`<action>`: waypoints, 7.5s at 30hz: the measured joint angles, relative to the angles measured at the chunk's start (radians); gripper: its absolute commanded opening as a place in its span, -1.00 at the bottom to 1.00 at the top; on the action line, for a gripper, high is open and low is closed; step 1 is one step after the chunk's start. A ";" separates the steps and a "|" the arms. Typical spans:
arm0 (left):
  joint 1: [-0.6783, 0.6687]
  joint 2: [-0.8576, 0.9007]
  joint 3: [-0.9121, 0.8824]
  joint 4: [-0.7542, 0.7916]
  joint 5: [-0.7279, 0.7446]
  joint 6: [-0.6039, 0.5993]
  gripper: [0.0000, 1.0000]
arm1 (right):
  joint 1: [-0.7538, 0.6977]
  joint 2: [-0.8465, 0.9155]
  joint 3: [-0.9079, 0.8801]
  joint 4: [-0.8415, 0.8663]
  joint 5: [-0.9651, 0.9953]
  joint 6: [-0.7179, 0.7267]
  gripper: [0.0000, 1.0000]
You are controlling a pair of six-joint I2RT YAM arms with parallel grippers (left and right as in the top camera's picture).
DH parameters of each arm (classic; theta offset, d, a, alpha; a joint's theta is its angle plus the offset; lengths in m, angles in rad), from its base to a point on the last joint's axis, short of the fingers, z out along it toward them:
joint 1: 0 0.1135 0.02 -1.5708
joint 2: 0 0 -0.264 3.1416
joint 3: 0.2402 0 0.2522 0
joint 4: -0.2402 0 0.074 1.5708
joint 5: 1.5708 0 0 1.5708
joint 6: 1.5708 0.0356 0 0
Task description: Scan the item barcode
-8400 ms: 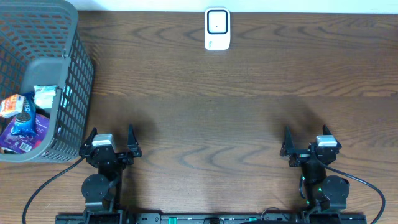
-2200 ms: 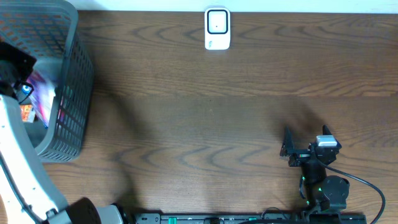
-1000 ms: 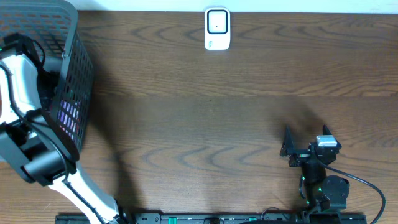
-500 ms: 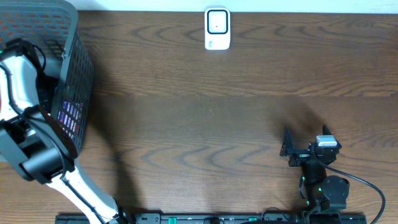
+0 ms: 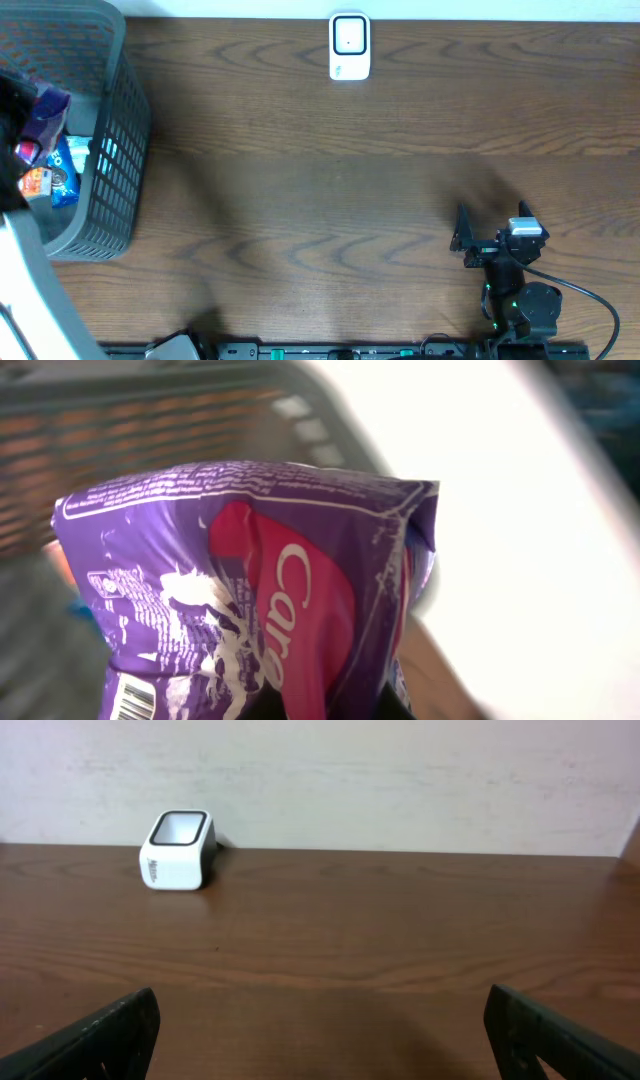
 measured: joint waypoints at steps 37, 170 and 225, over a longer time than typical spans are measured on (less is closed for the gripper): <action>-1.174 0.798 -0.005 0.260 0.051 0.069 0.79 | 0.000 0.000 0.000 0.000 0.000 0.000 0.98; -1.244 0.852 -0.083 0.411 0.098 -0.207 -0.85 | 0.000 0.000 0.000 0.000 0.000 0.000 0.99; -0.017 0.705 -0.075 0.046 -0.248 0.143 -0.02 | 0.001 0.000 0.000 0.000 0.000 0.000 0.99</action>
